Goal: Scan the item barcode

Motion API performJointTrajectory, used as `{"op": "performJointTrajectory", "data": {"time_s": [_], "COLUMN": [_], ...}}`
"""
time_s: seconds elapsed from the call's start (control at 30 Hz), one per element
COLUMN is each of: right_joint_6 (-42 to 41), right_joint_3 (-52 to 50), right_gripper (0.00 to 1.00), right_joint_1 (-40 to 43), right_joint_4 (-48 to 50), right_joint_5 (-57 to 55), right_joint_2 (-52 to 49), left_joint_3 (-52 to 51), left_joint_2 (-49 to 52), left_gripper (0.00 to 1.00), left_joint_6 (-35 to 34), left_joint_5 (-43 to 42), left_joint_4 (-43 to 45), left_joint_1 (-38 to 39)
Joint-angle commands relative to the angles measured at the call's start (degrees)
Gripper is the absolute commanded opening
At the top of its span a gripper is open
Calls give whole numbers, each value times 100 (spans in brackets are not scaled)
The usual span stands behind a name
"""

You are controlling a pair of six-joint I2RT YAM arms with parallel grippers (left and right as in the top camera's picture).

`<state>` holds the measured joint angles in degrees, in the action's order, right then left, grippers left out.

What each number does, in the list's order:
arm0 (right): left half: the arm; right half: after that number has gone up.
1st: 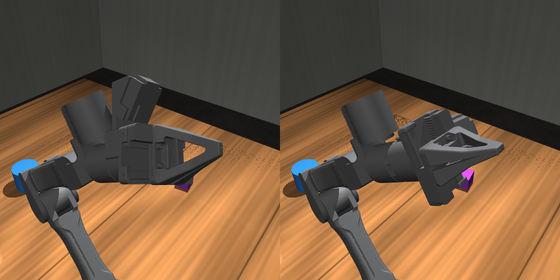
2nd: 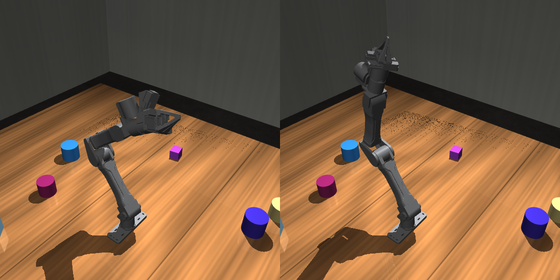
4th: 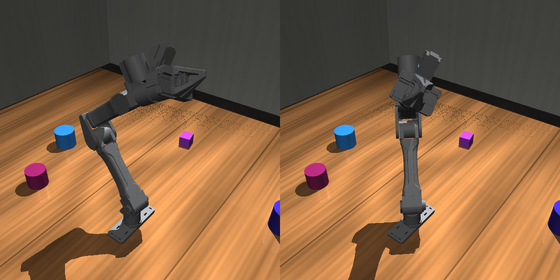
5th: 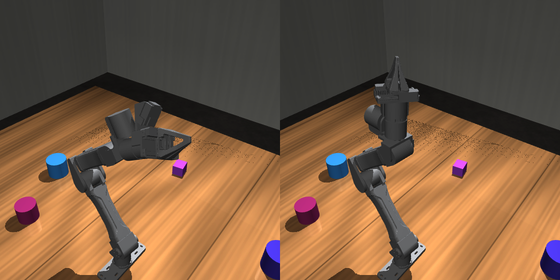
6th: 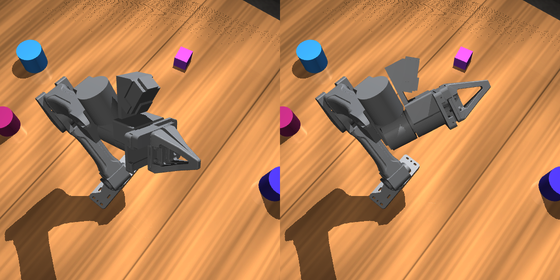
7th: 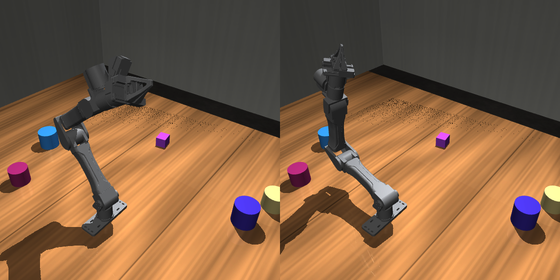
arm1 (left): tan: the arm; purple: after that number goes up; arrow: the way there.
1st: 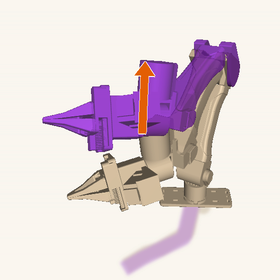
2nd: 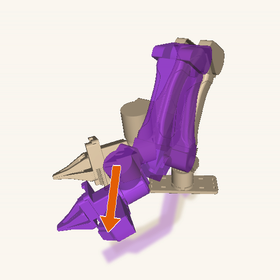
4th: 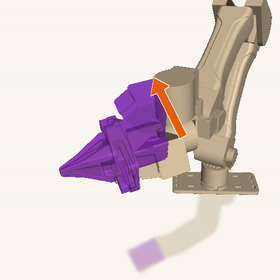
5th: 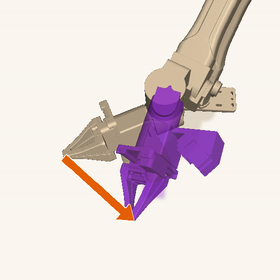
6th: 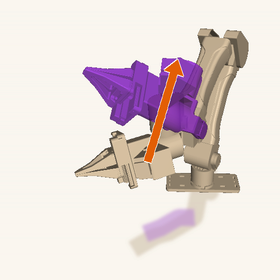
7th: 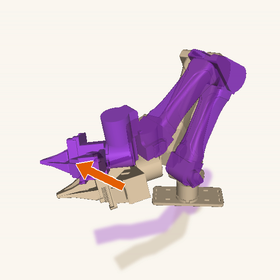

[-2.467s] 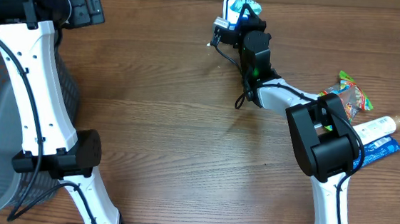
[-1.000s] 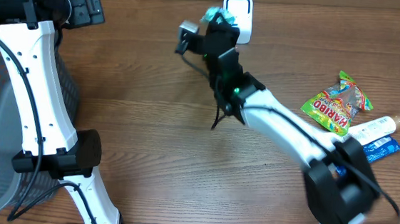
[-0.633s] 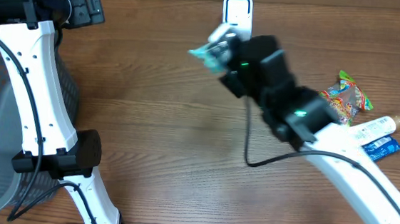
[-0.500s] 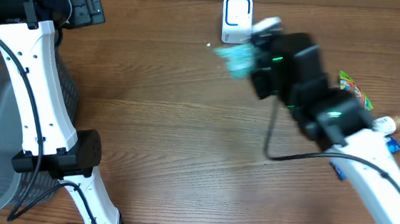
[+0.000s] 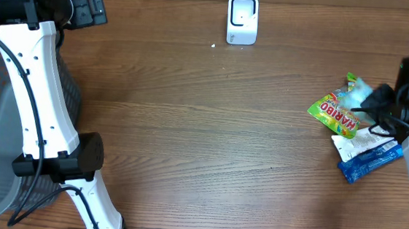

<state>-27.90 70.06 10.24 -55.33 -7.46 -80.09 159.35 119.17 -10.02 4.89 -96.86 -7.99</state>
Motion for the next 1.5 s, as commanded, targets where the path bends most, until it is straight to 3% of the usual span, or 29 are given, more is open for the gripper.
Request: {"op": "performJointTrajectory", "data": {"time_s": [0.0, 0.07, 0.27, 0.47, 0.67, 0.8, 0.97, 1.23, 1.47], "right_joint_6": [-256, -254, -227, 413, 566, 562, 568, 592, 732], "right_joint_3": [-431, -599, -494, -192, -173, -173, -173, -173, -175], "right_gripper": [48, 63, 66, 65, 72, 100, 100, 100, 100], "right_joint_1": [273, 361, 365, 267, 92, 96, 96, 101, 101], "right_joint_4": [289, 413, 387, 367, -81, -667, -1676, -2490, -2238], "right_joint_5": [111, 162, 992, 2997, 3270, 3311, 3281, 1674, 1700], "right_joint_2": [-59, -63, 48, 702, 1746, 2509, 3287, 3762, 3762], "left_joint_3": [2, 2, 2, 2, 2, 2, 2, 2, 2], "left_joint_2": [52, 52, 52, 52, 52, 52, 52, 52, 52], "left_gripper": [99, 99, 100, 100, 100, 100, 100, 100, 100], "left_joint_6": [105, 105, 105, 105, 105, 105, 105, 105, 105], "left_joint_5": [-26, -26, -26, -26, -26, -26, -26, -26, -26], "left_joint_4": [7, 7, 7, 7, 7, 7, 7, 7, 7], "left_joint_1": [-13, -13, -13, -13, -13, -13, -13, -13, -13]}}
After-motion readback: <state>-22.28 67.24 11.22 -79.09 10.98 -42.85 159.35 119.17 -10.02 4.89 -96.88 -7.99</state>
